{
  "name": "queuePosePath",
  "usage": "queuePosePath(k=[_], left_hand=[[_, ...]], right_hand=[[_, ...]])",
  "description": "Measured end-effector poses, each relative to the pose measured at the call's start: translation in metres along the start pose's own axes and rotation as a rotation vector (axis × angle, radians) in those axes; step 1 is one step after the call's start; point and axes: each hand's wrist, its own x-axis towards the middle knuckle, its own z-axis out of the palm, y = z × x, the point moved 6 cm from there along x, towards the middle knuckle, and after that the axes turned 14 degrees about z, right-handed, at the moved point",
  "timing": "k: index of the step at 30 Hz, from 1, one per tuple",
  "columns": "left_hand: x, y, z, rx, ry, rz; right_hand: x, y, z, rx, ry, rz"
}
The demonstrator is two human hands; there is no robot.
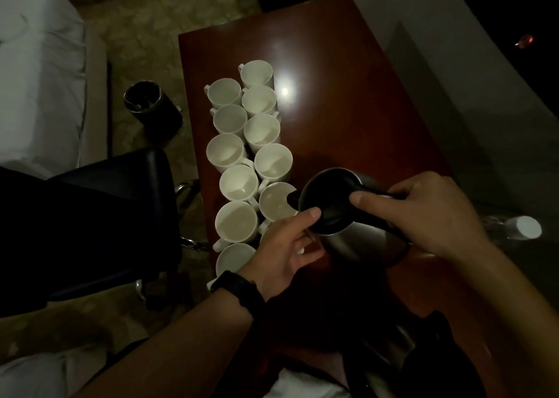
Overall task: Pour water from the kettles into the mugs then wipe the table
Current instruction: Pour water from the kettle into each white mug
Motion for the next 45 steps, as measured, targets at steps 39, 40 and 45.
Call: queuePosePath(k=[39, 40, 45], left_hand=[[-0.006, -0.001, -0.002, 0.001, -0.086, 0.036], [-0.006, -0.001, -0.002, 0.001, -0.082, 0.036], [-0.006, 0.002, -0.004, 0.000, -0.059, 0.040]], right_hand=[[-0.011, -0.009, 0.003, -0.042, -0.022, 0.036], [-0.011, -0.009, 0.002, -0.040, -0.020, 0.032], [-0.011, -0.011, 0.004, -0.048, -0.012, 0.014]])
